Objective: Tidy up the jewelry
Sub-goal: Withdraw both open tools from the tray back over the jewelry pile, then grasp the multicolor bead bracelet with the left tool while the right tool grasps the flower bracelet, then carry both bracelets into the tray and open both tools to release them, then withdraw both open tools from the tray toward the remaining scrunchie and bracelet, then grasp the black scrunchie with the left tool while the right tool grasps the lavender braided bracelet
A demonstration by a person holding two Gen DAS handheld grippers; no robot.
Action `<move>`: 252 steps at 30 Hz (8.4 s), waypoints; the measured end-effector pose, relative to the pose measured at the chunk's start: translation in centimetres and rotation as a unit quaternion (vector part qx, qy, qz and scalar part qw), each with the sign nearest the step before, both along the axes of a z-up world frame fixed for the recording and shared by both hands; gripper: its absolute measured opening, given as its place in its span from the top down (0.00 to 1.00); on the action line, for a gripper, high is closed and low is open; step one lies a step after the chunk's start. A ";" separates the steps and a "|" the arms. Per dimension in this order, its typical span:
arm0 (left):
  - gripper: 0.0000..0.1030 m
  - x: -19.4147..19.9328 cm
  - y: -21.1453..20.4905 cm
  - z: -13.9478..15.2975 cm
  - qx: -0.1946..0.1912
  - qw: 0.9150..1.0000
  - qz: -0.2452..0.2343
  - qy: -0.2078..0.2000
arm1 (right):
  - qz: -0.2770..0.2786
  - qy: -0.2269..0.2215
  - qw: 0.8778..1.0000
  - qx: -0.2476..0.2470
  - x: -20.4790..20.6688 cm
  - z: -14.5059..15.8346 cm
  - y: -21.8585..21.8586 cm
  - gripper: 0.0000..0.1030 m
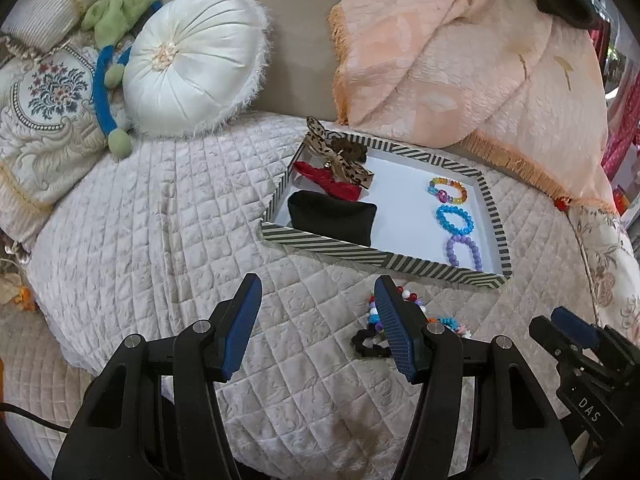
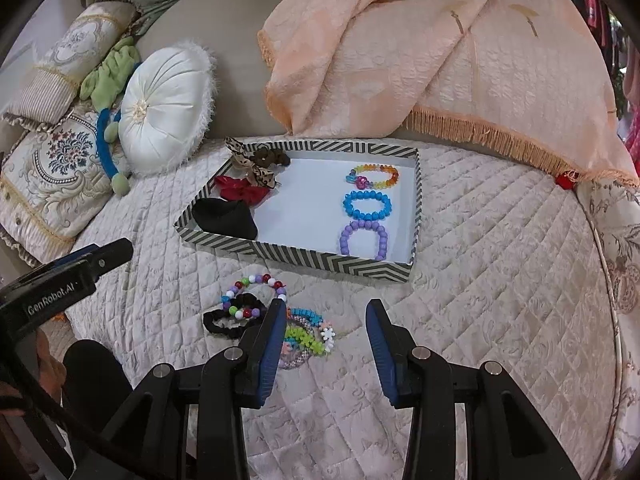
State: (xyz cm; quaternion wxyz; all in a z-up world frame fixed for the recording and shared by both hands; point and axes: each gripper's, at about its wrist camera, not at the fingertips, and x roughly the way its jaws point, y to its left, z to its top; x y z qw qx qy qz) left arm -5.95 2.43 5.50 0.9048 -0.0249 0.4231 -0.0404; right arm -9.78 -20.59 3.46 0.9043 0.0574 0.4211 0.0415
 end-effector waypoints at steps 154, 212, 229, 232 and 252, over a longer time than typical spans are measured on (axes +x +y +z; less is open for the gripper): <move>0.52 17.9 -7.8 -6.0 0.037 0.996 -0.066 0.058 | 0.037 0.041 0.997 0.055 24.0 -5.1 -3.9 0.67; 0.52 1.7 -4.3 0.1 0.055 0.998 -0.039 -0.019 | 0.046 -0.005 0.999 0.002 2.2 0.6 0.9 0.61; 0.52 5.0 -2.4 -7.8 -0.026 0.988 -0.069 0.135 | 0.070 0.086 0.994 0.003 3.9 -9.2 2.0 0.60; 0.52 5.6 -3.2 -9.2 0.002 0.987 -0.074 0.144 | 0.076 0.084 0.994 -0.001 4.4 -9.9 2.3 0.60; 0.96 5.9 -3.6 -6.8 -0.005 0.989 -0.098 0.108 | 0.081 0.004 0.997 0.020 3.7 -5.6 -0.7 0.93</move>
